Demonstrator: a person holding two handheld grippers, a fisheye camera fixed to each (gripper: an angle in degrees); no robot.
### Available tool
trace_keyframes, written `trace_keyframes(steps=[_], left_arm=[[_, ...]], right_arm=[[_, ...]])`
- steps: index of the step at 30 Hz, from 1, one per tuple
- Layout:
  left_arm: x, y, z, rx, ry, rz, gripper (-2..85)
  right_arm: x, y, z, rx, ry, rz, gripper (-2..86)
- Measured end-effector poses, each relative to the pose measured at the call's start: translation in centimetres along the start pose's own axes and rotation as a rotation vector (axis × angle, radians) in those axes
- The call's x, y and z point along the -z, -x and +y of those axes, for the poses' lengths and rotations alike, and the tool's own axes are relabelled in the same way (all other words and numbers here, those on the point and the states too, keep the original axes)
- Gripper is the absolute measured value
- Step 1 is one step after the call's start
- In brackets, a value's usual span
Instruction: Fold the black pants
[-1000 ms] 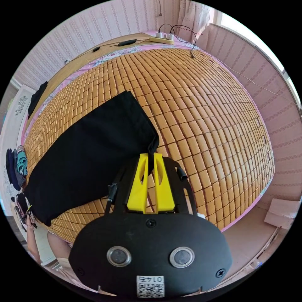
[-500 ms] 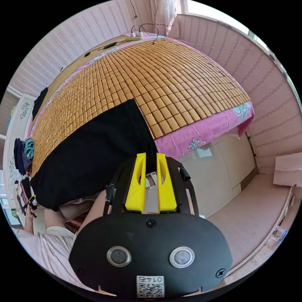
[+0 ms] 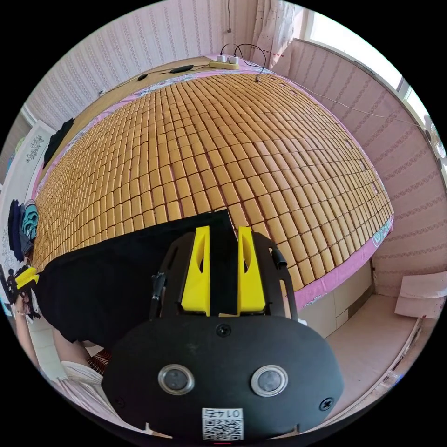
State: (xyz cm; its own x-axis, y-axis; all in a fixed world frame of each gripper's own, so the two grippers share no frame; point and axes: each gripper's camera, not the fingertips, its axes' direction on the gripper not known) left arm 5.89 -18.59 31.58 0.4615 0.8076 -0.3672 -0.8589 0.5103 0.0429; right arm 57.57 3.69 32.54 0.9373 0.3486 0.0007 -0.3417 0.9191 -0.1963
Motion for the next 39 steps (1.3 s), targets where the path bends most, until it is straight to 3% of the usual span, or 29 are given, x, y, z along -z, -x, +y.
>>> trace_keyframes(steps=[6,11,15,19,25,29,32,39], left_arm=[[-5.6,-3.5,-4.8,-0.179,0.198,-0.055,1.7],[-3.8,-4.5,-5.4,-0.203,0.132,-0.129,-0.8],[-3.3,-2.9,-5.9,-0.113,0.093,-0.093,-1.0],[-6.0,-1.1,-5.8,0.01,0.136,-0.019,-1.0],[-5.8,0.0,-4.4,0.045,0.102,0.01,-1.0],[-5.7,0.4,-3.5,0.058,0.103,0.014,-1.0],[-5.6,0.5,-2.5,0.054,0.107,0.001,-1.0],[-4.6,1.8,0.4,0.083,0.078,-0.006,-0.9]], right_arm=[[2.3,-0.5,1.6,0.083,-0.07,-0.032,0.6],[4.9,-0.3,1.8,0.132,-0.139,-0.039,0.2],[2.7,-0.4,0.5,0.124,-0.058,0.0,0.5],[-0.2,-1.8,1.0,0.019,0.032,0.009,2.6],[4.1,-6.2,10.8,-0.167,-0.066,0.011,5.9],[2.4,-9.1,17.4,-0.364,-0.043,-0.191,8.7],[-0.1,-8.9,18.3,-0.382,0.034,-0.276,7.7],[1.5,-8.2,19.1,-0.394,-0.065,-0.269,1.9]])
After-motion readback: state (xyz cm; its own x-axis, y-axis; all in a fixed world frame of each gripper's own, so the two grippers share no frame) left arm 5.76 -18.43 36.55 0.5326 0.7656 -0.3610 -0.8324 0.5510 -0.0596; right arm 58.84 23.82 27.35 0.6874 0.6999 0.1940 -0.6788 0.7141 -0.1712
